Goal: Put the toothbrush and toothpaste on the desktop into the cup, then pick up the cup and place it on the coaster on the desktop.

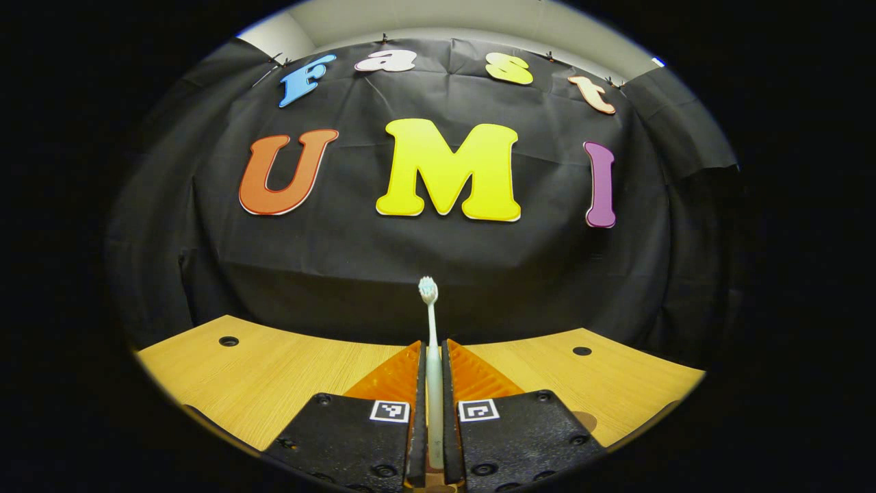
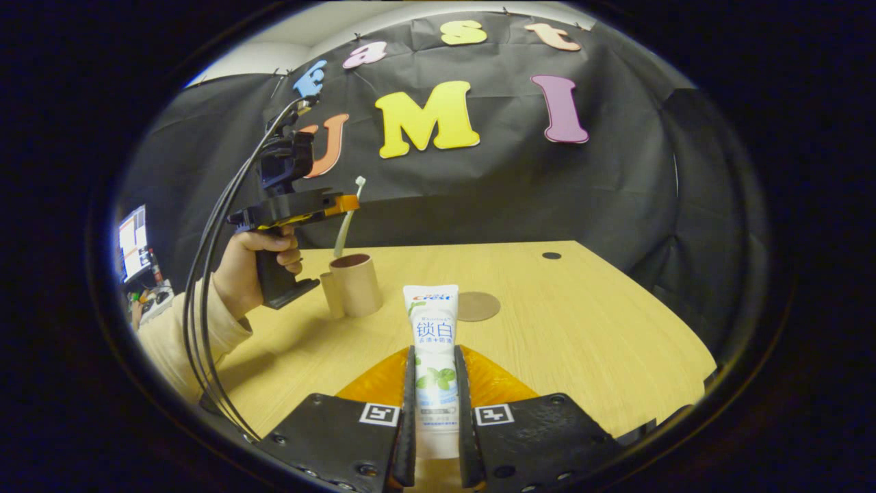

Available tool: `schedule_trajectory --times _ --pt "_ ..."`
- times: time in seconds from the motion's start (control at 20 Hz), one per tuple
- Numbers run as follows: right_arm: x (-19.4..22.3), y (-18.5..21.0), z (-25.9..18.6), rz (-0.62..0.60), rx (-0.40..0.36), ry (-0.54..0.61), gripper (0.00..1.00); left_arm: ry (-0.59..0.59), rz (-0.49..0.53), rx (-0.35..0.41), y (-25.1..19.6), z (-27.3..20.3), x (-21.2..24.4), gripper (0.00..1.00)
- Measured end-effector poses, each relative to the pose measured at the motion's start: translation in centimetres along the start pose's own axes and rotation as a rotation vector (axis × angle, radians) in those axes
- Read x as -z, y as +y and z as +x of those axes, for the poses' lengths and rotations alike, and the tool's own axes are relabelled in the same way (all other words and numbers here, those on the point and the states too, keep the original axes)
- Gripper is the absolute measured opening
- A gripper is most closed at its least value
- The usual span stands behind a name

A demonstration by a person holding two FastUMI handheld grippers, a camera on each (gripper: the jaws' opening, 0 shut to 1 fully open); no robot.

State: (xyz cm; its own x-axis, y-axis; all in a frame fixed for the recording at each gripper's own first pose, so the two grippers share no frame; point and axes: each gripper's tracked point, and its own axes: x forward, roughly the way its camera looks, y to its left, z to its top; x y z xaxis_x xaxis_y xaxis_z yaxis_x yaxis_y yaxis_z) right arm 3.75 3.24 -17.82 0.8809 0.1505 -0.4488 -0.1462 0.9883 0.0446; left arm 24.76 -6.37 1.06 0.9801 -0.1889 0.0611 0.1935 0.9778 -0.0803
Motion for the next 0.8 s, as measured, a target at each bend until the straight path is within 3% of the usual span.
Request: schedule_trajectory --times 0.25,0.45,0.8 --pt "-0.7 0.6 0.0 -0.003 -0.007 -0.009 0.25 0.070 -0.034 -0.012 0.2 -1.0 1.8 0.14" --pt "-2.9 2.1 0.7 -0.018 -0.035 -0.043 0.25 0.158 -0.016 -0.038 0.8 -2.7 3.5 0.99" --pt "-12.7 8.6 6.6 0.012 -0.177 -0.222 0.26 0.040 -0.021 -0.097 4.9 -9.0 0.5 0.99"
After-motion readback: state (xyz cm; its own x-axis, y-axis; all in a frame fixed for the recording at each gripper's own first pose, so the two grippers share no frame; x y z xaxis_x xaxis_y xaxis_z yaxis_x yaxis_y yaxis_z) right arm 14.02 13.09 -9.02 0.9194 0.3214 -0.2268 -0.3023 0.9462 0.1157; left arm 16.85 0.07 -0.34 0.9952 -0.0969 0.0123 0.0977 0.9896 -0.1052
